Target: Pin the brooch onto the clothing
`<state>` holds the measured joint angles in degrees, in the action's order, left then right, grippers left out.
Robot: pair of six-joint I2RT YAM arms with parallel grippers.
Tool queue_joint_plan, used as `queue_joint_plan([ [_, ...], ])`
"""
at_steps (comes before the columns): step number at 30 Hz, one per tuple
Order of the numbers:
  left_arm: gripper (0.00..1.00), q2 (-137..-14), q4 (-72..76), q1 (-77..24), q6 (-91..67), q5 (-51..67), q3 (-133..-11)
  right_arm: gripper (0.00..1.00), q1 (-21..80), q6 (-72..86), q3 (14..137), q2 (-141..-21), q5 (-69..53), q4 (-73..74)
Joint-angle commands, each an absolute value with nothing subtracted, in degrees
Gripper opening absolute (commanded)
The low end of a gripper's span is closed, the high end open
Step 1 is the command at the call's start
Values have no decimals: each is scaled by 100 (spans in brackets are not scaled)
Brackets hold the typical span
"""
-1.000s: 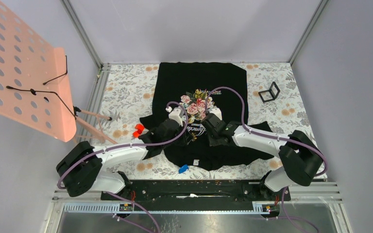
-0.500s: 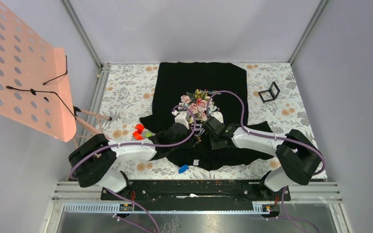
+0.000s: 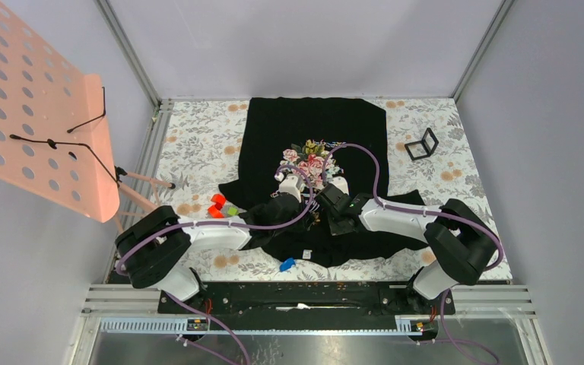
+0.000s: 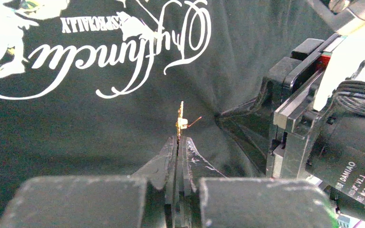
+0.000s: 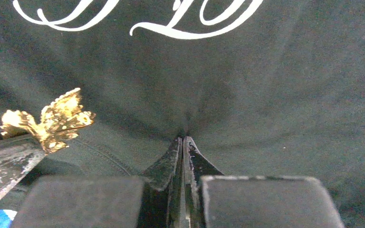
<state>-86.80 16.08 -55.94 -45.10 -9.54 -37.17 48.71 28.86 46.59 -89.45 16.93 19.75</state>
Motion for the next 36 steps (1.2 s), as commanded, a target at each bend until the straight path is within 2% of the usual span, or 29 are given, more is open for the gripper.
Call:
queue_joint_plan([
  [1, 0, -8754, 1911, -5659, -4570, -1146, -3987, 0, 4922, 3010, 4626, -8890, 1749, 1795],
  [12, 0, -9004, 1619, -5743, -4497, -1212, -4204, 0, 4922, 3163, 4371, -8062, 1801, 1656],
  [36, 0, -9573, 402, -6325, -3772, -1927, -5156, 0, 4926, 3478, 3764, -7201, 1665, 903],
])
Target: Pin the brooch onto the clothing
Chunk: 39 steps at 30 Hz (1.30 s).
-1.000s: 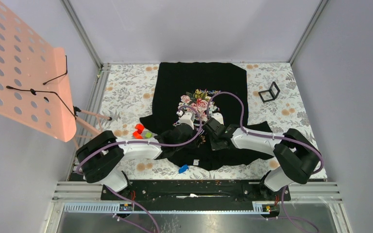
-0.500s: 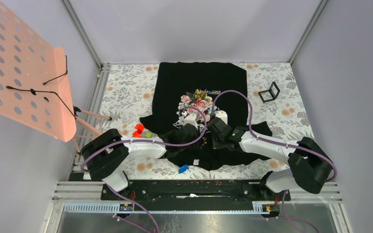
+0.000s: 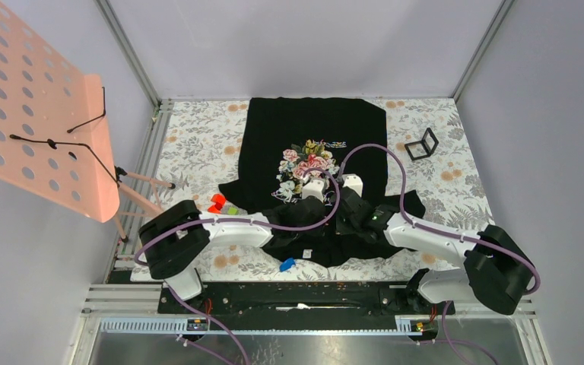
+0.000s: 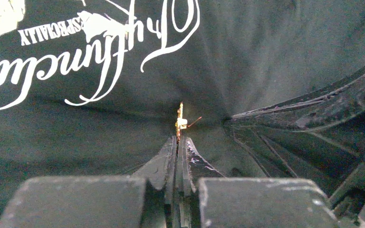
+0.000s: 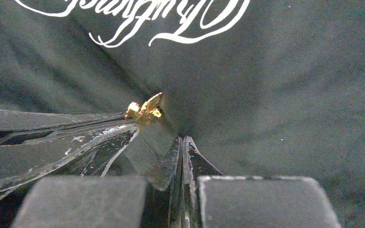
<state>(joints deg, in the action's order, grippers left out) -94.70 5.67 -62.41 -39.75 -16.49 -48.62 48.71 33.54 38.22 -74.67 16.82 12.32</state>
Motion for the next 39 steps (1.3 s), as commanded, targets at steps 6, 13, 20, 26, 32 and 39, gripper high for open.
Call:
queue_joint_plan([
  [6, 0, -9692, 196, -6387, -3736, -2013, -5330, 0, 4920, 3510, 3639, -7024, 1731, 830],
  [13, 0, -9764, 162, -6416, -3718, -1981, -5405, 0, 4922, 3515, 3423, -6832, 1642, 473],
  [20, 0, -9806, 179, -6416, -3710, -1923, -5432, 0, 4922, 3443, 3350, -6828, 1451, 291],
  [26, 0, -9790, 212, -6416, -3727, -1912, -5430, 0, 4922, 3405, 3334, -6927, 1270, 144],
  [32, 0, -9755, 335, -6416, -3817, -1869, -5354, 0, 4917, 3419, 3428, -7309, 1064, 173],
  [39, 0, -9699, 482, -6409, -3934, -1838, -5225, 0, 4922, 3513, 3380, -7769, 813, 55],
])
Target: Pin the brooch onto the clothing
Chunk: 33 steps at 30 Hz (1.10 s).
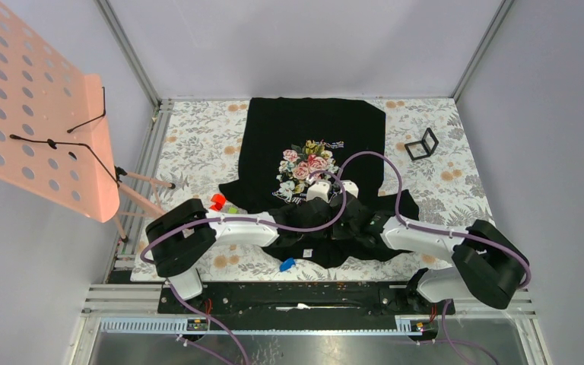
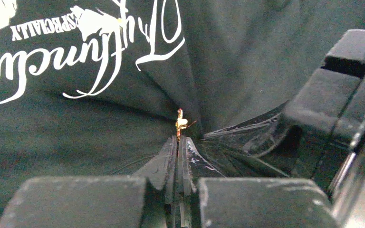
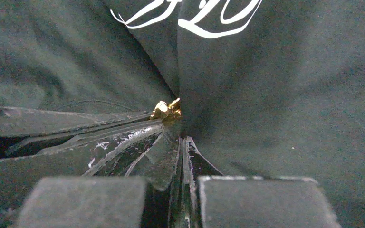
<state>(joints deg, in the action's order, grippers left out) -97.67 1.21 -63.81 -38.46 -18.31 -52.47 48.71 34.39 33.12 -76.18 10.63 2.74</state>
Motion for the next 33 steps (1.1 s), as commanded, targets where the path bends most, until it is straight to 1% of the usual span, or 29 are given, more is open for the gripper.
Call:
queue_joint_plan([
  [1, 0, -9699, 499, -6407, -3946, -1836, -5201, 0, 4922, 3520, 3369, -7791, 790, -38],
  [5, 0, -9688, 440, -6399, -3934, -1865, -5203, 0, 4922, 3603, 3337, -7633, 1036, -37],
  [11, 0, -9598, 406, -6398, -3851, -1936, -5163, 0, 4921, 3801, 3187, -6948, 1897, 500],
  [17, 0, -9590, 404, -6409, -3868, -1866, -5136, 0, 4913, 3929, 3129, -6591, 2279, 535],
  [20, 0, -9599, 405, -6407, -3851, -1865, -5118, 0, 4913, 3840, 3127, -6494, 2223, 431],
  [24, 0, -9637, 399, -6407, -3854, -1846, -5150, 0, 4913, 3638, 3082, -6425, 1863, 59],
  [31, 0, -9625, 418, -6398, -3882, -1864, -5150, 0, 4913, 3601, 3064, -6690, 1522, 58],
  [33, 0, -9625, 448, -6398, -3908, -1857, -5134, 0, 4913, 3625, 3044, -6820, 1412, -157],
])
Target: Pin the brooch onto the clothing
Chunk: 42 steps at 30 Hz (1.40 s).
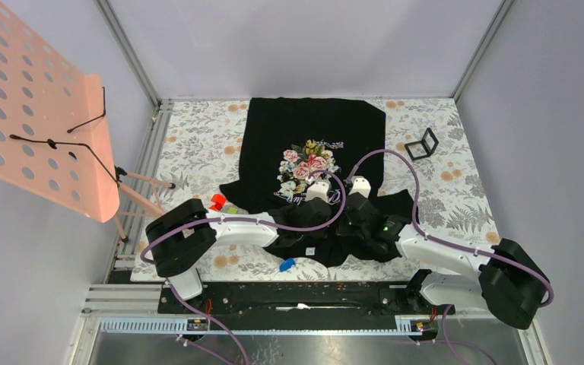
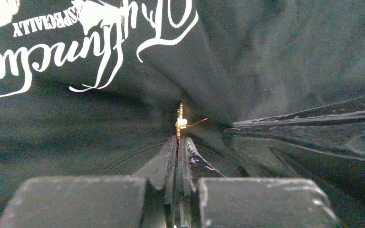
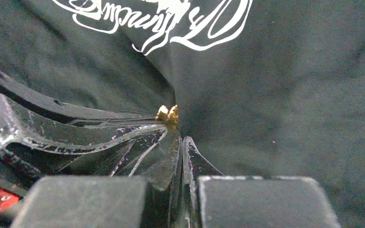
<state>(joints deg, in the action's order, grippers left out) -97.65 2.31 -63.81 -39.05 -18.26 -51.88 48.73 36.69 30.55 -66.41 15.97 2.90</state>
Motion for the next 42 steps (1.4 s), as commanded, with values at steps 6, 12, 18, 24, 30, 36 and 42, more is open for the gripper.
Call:
queue_joint_plan([
  [6, 0, -9621, 548, -6377, -4008, -1825, -5047, 0, 4907, 3720, 3005, -7364, 1080, -421],
  [12, 0, -9548, 729, -6309, -4163, -1773, -4841, 0, 4913, 3835, 2922, -7755, 910, -751],
  [18, 0, -9533, 1023, -6210, -4399, -1543, -4639, 0, 4913, 3801, 2888, -7853, 664, -1036],
  [24, 0, -9454, 1150, -6125, -4500, -1470, -4441, 21, 4913, 3648, 3044, -7073, 844, -296],
  [30, 0, -9371, 1347, -6034, -4502, -1358, -4302, 58, 4873, 3271, 3362, -5792, 1968, 1232],
  [36, 0, -9361, 1564, -6016, -4491, -1227, -4192, 62, 4210, 3296, 3171, -5723, 1823, 1473],
  [42, 0, -9324, 1648, -5965, -4447, -1170, -4110, 61, 3942, 3405, 2890, -6251, 1192, 776],
])
